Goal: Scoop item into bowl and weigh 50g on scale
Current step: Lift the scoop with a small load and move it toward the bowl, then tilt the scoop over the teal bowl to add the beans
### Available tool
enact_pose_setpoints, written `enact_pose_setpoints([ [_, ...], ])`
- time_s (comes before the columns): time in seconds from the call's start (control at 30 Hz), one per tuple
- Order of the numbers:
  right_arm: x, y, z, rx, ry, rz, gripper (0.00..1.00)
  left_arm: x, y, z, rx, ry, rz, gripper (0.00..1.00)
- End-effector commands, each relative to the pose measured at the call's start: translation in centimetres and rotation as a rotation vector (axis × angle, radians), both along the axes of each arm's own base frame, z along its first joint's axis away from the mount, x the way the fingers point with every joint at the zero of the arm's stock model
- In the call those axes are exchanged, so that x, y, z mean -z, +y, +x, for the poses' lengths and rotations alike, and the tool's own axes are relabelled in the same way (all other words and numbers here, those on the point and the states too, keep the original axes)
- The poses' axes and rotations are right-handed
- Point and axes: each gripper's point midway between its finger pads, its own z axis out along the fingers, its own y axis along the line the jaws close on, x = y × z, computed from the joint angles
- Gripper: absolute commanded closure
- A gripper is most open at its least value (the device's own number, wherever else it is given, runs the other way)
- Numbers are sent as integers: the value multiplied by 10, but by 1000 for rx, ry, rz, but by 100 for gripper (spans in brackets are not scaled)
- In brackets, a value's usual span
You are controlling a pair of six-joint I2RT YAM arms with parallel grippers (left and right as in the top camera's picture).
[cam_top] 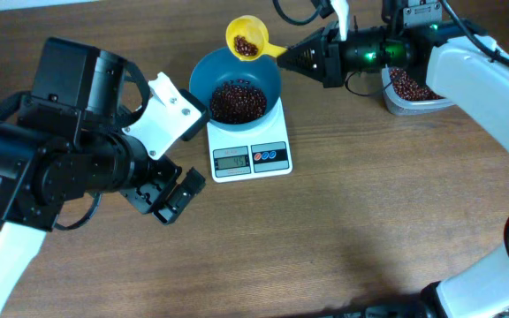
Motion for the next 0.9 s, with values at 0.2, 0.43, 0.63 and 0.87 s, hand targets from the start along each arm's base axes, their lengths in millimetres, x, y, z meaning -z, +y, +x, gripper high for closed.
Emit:
enact_pose_setpoints([
  [0.2,-4,-7,9,78,-68,-94,96,-7,-3,-1,-3,-9,-24,1],
  [0.43,-19,-5,6,95,-181,-181,96,-7,-3,0,-3,-9,-24,1],
  [0.63,-14,-3,4,120,-178,-237,96,-7,-3,0,-3,-9,-24,1],
  [0.87,-18,2,10,155,-234,-284,96,-7,-3,0,-3,-9,-24,1],
])
